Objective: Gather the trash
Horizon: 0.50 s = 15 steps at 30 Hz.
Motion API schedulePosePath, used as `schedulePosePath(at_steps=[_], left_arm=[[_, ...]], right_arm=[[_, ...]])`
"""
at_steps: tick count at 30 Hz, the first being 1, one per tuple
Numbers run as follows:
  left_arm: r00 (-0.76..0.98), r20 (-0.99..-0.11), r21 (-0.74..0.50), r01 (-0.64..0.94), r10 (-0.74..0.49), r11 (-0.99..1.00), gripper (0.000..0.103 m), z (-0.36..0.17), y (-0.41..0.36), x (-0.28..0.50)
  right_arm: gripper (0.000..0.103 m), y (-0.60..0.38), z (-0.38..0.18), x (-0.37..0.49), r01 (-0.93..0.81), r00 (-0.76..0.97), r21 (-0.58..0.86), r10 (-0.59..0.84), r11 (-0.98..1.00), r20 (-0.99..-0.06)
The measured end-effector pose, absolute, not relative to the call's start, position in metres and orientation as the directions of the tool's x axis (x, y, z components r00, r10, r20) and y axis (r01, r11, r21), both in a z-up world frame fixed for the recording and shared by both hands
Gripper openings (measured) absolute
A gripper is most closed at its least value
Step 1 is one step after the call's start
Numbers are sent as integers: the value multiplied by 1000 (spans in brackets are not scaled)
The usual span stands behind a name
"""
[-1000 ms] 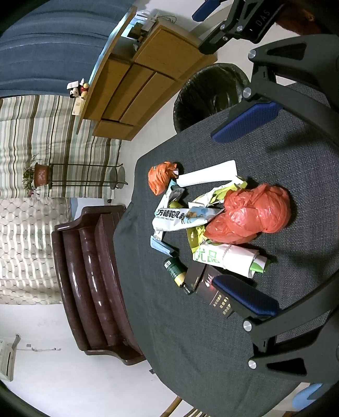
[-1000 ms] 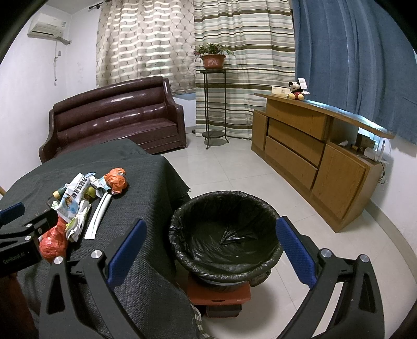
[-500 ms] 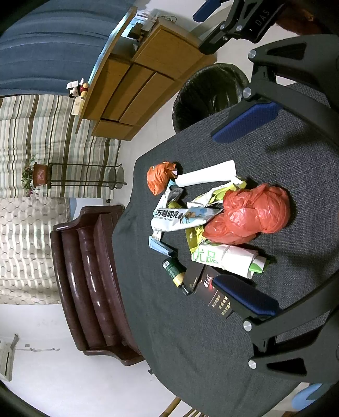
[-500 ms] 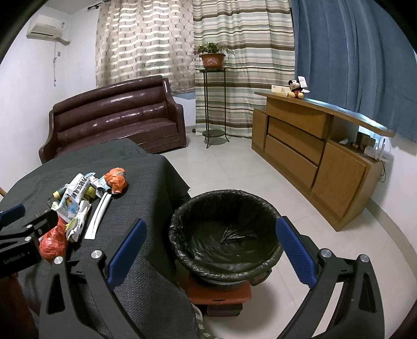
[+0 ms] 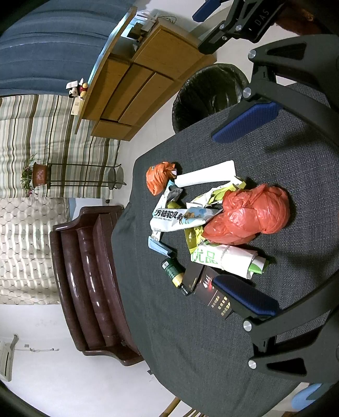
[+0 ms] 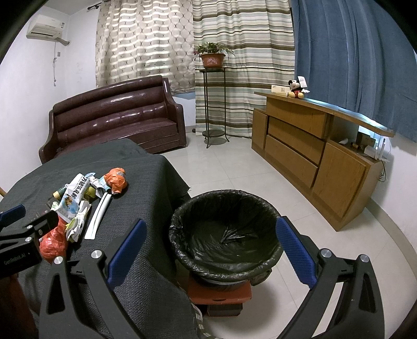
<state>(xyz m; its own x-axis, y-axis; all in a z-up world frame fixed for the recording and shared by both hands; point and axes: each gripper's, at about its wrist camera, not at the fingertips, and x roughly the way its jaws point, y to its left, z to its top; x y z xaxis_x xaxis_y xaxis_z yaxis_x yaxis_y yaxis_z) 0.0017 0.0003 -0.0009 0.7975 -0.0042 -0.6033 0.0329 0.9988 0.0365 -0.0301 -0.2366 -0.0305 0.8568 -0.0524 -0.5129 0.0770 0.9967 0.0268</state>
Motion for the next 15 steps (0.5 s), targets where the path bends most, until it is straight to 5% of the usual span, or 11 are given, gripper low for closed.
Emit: schedulePosePath(at_steps=[15], left_arm=[[795,-606,36,32,-3,999,95,-1,0,2]], right_arm=[[97,-237,-31,-30,77,856,27,-52,997,-514]])
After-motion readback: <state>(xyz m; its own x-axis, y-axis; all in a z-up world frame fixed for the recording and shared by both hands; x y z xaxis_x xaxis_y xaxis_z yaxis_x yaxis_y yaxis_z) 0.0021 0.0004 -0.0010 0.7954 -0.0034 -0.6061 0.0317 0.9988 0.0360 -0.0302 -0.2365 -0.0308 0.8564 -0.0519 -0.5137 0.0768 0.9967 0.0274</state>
